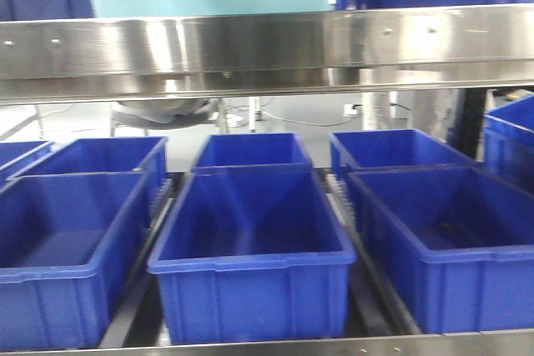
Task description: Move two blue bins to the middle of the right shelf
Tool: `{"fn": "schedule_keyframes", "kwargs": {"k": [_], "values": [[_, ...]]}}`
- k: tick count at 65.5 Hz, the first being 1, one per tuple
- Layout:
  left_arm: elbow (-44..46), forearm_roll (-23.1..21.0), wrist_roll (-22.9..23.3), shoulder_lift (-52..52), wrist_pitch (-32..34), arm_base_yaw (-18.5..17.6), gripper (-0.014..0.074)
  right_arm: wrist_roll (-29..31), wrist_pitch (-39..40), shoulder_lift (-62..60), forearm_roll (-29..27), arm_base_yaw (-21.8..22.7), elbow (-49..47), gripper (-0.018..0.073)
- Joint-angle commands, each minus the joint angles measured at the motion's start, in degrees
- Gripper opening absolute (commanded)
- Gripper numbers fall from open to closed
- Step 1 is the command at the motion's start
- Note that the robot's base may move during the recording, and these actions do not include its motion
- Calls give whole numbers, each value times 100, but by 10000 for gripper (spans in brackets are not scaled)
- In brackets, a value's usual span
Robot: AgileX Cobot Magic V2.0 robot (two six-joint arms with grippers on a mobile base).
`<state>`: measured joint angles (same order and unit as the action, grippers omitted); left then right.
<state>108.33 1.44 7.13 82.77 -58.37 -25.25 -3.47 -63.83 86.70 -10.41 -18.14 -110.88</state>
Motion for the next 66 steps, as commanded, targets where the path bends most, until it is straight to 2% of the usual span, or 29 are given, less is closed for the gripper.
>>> {"fn": "schedule_keyframes", "kwargs": {"k": [1, 66], "values": [[96, -76, -48, -82, 287, -40, -111, 13, 177, -40, 115, 31, -39, -152], [96, -76, -48, -82, 287, -40, -111, 13, 177, -40, 115, 31, -39, -152]]}}
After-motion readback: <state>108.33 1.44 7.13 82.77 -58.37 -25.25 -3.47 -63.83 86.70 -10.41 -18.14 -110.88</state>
